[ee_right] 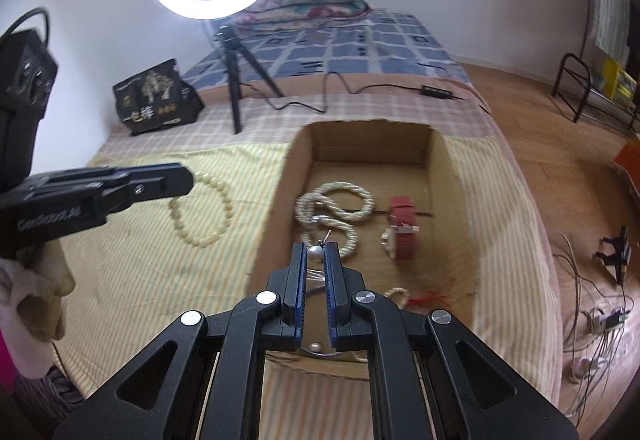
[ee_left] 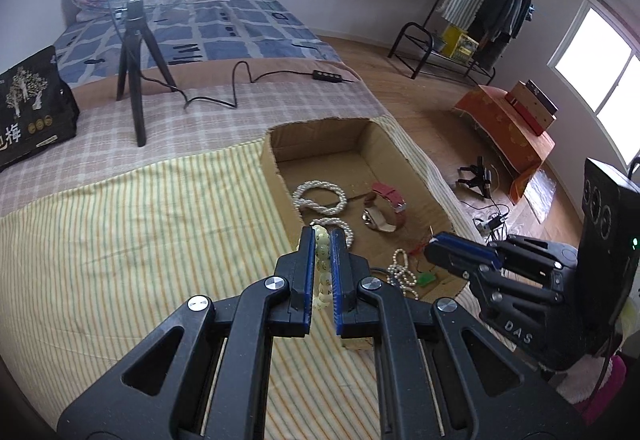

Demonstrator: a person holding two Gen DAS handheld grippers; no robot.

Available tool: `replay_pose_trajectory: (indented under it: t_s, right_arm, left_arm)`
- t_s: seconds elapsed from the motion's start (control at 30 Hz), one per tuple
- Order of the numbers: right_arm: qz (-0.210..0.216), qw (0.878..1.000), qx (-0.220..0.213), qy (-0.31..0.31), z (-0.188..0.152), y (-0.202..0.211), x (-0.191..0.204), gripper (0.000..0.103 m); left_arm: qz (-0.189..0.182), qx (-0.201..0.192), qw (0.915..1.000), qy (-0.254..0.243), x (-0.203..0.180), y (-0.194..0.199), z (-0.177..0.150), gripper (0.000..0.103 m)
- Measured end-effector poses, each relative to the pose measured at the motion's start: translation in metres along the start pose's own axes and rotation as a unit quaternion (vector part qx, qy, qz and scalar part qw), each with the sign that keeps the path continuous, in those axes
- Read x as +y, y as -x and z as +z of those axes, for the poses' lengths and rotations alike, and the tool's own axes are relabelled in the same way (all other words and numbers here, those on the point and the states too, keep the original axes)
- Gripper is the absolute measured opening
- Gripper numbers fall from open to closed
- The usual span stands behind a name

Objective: Organize jewelry
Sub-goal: 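Carry the beaded bracelet and pearl earring over the cardboard box with both tools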

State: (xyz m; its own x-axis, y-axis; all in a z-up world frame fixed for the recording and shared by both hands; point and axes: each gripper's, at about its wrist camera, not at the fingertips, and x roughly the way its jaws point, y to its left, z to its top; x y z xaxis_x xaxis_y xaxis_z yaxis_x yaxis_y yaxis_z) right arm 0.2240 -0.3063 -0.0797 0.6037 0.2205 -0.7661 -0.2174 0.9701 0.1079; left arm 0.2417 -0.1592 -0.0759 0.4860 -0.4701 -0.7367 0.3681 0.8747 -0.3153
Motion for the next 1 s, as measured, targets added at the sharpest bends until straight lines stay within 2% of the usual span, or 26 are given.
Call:
replay_pose_trajectory:
  t_s: [0.37, 0.67, 1.0]
  right_arm:
    - [-0.022, 0.999, 0.015, -0.034, -0.006, -0.007, -0.036, 0.007]
    - [-0.039, 0.997, 0.028, -0.053, -0.009, -0.017, -0.052, 0.007]
    - [-0.039, 0.996, 0.041, -0.063, -0.013, -0.023, -0.059, 0.007]
  left_arm:
    - [-0.014, 0.018, 0.9994, -0.026, -0.029, -0.011, -0.012, 0.005]
    - [-0.021, 0.028, 0.9979, -0.054, -0.052, -0.016, -0.024, 0.005]
    - [-0.025, 0.041, 0.9956, -0.080, -0.071, -0.024, -0.035, 0.005]
